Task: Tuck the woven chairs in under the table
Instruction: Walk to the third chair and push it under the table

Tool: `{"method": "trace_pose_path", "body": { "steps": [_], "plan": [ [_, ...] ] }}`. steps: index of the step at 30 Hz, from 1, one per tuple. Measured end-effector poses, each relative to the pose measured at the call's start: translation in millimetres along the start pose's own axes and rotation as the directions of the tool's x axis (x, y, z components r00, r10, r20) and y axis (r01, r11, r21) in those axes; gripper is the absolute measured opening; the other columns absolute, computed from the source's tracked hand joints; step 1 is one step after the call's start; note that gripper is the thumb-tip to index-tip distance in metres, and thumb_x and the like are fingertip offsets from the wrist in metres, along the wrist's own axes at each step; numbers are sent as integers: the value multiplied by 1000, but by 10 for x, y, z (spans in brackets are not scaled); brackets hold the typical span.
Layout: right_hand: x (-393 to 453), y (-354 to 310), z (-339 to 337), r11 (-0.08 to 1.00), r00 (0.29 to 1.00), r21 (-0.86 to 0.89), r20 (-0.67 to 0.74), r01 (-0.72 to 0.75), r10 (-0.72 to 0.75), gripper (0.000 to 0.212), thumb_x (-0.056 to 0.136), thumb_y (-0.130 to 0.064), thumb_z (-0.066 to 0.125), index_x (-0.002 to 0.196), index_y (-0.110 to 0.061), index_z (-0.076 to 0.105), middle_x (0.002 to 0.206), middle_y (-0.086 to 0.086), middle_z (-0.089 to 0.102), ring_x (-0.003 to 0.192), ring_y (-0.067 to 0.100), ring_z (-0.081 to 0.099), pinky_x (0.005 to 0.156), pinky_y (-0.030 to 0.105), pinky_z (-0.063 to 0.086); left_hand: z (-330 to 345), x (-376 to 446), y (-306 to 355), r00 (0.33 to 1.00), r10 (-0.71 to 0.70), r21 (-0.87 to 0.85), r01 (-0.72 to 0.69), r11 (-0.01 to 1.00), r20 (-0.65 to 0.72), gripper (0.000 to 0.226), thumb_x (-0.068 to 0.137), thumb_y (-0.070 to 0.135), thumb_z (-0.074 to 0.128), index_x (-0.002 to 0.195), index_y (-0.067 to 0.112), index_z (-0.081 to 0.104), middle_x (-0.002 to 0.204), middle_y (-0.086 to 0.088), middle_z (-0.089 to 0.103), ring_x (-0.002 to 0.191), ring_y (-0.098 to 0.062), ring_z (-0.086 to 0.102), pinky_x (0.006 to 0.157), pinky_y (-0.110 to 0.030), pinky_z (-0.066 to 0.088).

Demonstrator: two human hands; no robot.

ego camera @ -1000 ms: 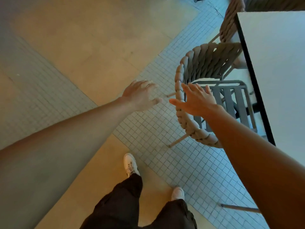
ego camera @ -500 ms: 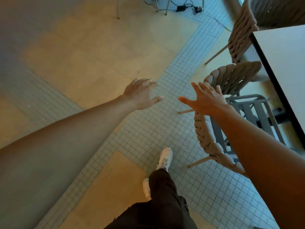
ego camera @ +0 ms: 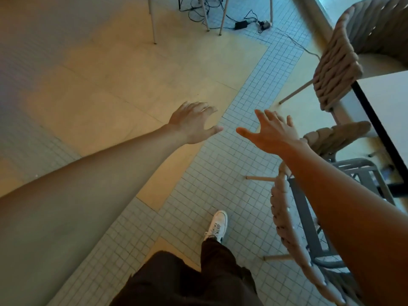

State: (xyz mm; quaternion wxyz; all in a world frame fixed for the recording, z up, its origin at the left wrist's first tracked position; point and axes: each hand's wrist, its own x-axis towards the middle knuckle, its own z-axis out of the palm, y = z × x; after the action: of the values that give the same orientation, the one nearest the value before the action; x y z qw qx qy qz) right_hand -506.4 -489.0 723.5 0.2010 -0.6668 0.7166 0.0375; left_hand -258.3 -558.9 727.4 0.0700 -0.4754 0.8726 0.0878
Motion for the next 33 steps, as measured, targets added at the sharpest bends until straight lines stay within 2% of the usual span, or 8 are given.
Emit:
{"method": "trace_pose_path", "body": {
  "steps": [9, 16, 22, 27, 33],
  "plan": [
    [678, 152, -315, 997, 997, 2, 8, -71, 71, 110, 78, -93, 25, 162, -23, 13, 170, 9, 13, 155, 31, 8, 123, 61, 2, -201, 952, -244, 995, 89, 34, -91, 995, 32, 77, 92, 77, 33, 153, 29, 35, 160, -2, 36, 150, -20, 28, 124, -48, 16],
    [1253, 359, -499, 981, 981, 4, -16, -192, 192, 114, 74, -97, 23, 162, -26, 12, 169, 9, 15, 155, 31, 10, 123, 61, 2, -322, 1882, -411, 978, 196, 65, -200, 978, 65, 79, 93, 77, 32, 155, 29, 33, 161, -2, 35, 149, -21, 29, 124, -46, 16],
    [1799, 450, -662, 949, 948, -5, -41, -315, 315, 112, 76, -97, 22, 162, -25, 11, 169, 10, 13, 155, 32, 9, 123, 61, 3, -525, 2813, -488, 938, 337, 59, -343, 938, 86, 79, 93, 77, 33, 155, 28, 34, 161, -3, 35, 149, -22, 29, 123, -48, 19],
    [2108, 493, -840, 917, 914, -13, -94, -398, 395, 114, 75, -97, 18, 161, -23, 13, 169, 10, 16, 155, 31, 11, 122, 61, 3, -737, 3421, -548, 878, 471, 71, -476, 876, 83, 78, 93, 76, 35, 153, 27, 36, 160, -2, 38, 147, -22, 33, 122, -47, 20],
    [2408, 688, -1047, 876, 868, 19, -133, -481, 479, 112, 77, -96, 19, 161, -22, 16, 168, 10, 19, 155, 30, 12, 122, 61, 6, -951, 4122, -487, 826, 556, 120, -564, 817, 97, 78, 93, 76, 36, 153, 26, 38, 159, -4, 39, 146, -24, 34, 120, -45, 21]
  ]
}}
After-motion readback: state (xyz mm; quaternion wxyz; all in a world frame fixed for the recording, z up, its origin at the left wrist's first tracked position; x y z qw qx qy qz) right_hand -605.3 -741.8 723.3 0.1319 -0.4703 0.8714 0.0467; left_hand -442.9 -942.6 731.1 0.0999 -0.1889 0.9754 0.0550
